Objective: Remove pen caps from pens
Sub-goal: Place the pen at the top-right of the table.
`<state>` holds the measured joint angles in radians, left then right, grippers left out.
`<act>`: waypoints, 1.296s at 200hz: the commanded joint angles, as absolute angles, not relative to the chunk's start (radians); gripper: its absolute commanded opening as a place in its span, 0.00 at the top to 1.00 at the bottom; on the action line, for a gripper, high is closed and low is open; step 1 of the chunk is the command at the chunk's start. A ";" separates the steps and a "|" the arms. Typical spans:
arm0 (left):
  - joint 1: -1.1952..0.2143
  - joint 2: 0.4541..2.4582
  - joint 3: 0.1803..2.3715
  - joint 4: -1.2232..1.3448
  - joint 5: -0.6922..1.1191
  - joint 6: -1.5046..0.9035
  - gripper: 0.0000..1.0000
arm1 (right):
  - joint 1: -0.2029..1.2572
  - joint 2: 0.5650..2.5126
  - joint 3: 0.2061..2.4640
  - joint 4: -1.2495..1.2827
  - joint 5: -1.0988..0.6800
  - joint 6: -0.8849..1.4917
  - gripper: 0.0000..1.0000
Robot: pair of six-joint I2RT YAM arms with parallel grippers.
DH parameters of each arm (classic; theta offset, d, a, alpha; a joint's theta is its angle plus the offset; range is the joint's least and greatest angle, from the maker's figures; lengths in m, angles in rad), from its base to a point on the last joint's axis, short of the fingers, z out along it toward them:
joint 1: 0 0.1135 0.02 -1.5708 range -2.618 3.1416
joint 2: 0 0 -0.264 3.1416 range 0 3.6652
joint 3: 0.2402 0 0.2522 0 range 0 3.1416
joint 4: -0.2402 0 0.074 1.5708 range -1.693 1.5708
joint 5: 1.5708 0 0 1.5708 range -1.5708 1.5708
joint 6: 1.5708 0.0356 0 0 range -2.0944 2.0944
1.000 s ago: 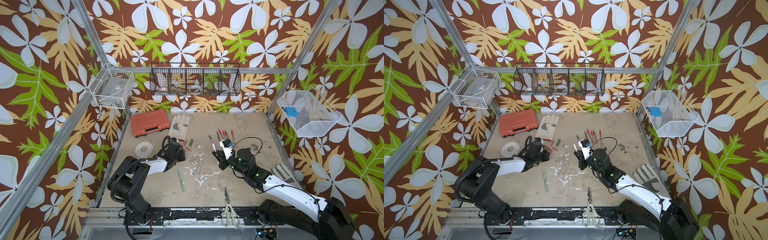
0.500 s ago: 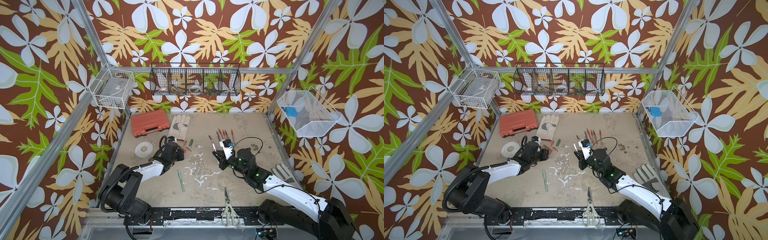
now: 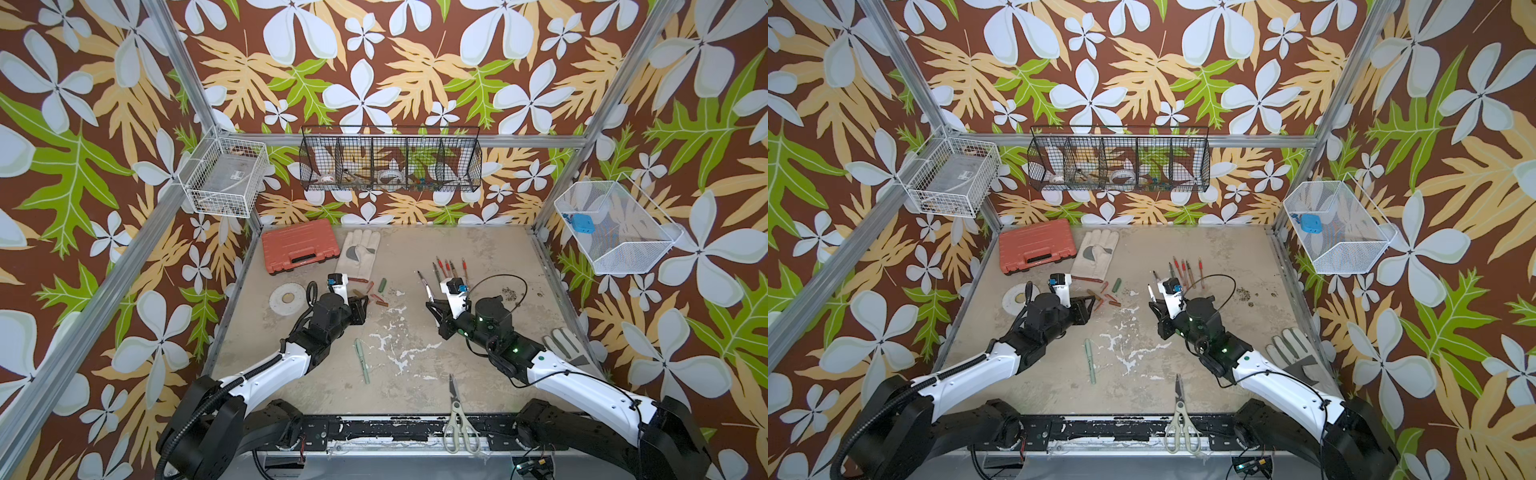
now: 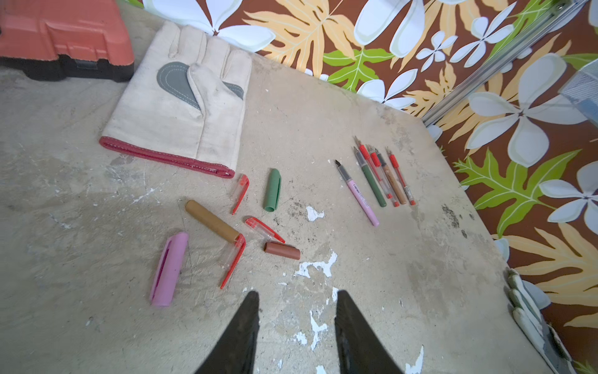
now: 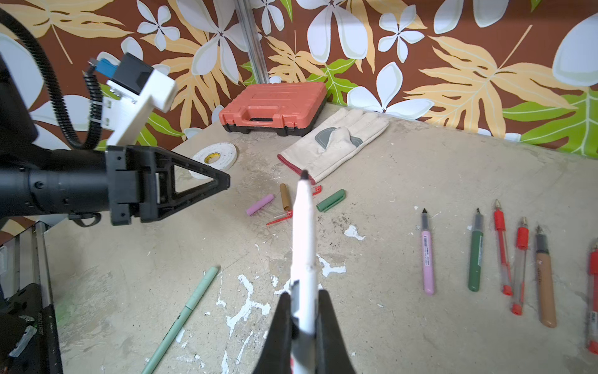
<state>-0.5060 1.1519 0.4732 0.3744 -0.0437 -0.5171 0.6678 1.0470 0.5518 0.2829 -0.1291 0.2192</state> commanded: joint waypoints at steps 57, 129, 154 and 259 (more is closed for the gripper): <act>-0.549 1.043 0.375 0.606 0.049 -0.473 0.53 | 0.583 1.079 0.570 0.289 -0.129 0.257 1.00; -0.608 1.047 0.348 0.781 0.260 -0.443 0.46 | 0.417 1.240 0.699 0.187 -0.141 0.336 1.00; -0.614 1.038 0.338 0.799 0.267 -0.443 0.45 | 0.343 1.333 0.763 0.162 -0.144 0.331 1.00; -0.619 1.007 0.336 0.801 0.288 -0.442 0.44 | 0.231 1.662 0.972 0.054 -0.040 0.256 1.00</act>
